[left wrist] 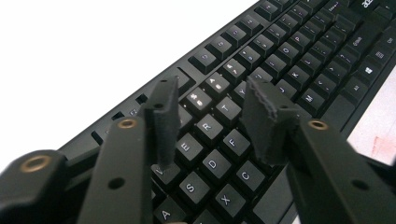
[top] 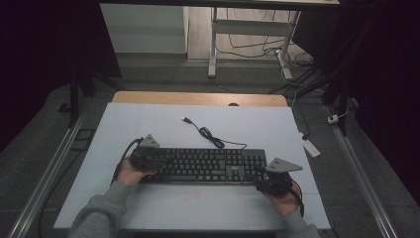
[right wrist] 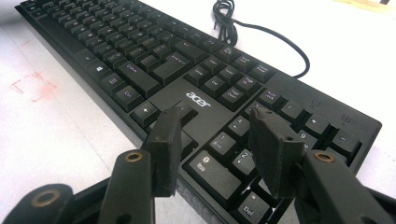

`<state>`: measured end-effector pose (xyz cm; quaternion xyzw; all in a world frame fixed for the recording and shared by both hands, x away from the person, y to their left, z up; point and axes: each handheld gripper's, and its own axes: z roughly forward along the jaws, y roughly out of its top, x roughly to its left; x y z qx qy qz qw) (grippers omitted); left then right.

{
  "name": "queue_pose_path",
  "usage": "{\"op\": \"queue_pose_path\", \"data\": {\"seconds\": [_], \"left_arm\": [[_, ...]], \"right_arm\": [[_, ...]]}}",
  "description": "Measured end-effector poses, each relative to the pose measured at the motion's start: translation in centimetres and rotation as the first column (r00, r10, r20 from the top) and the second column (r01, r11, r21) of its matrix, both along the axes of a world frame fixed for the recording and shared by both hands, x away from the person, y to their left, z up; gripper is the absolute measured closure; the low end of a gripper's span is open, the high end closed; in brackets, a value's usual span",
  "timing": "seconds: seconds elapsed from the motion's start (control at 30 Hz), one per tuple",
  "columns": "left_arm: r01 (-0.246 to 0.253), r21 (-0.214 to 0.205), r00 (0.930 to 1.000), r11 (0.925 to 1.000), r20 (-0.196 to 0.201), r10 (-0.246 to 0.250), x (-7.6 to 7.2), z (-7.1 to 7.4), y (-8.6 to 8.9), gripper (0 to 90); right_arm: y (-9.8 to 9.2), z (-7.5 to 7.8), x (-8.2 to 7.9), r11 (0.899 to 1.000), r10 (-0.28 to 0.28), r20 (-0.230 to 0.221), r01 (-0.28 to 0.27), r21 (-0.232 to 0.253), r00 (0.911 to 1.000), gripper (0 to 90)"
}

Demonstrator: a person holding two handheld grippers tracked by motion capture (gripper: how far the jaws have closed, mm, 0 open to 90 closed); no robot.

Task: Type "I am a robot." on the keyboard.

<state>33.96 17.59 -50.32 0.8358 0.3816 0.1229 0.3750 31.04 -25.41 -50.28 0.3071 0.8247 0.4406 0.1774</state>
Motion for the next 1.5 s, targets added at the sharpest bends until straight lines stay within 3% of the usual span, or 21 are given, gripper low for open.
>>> {"op": "queue_pose_path", "data": {"seconds": [0.3,1.3,1.5], "left_arm": [[0.02,0.018,0.9997,0.9996,-0.01,-0.02,0.3,-0.5,-0.2,88.8],[0.029,0.065,0.9985,0.9975,-0.047,-0.026,0.8,-1.8,-1.2,88.9],[0.025,0.059,0.9991,0.9979,-0.036,-0.022,0.7,-1.7,-1.2,89.0]], "right_arm": [[0.0,0.0,0.0,1.0,-0.002,0.001,0.002,0.004,1.0,54.2],[0.0,-0.1,0.0,1.0,-0.001,0.0,0.001,-0.002,1.0,54.2],[-0.1,-0.1,0.0,1.0,-0.001,0.001,0.001,-0.001,1.0,54.2]]}}
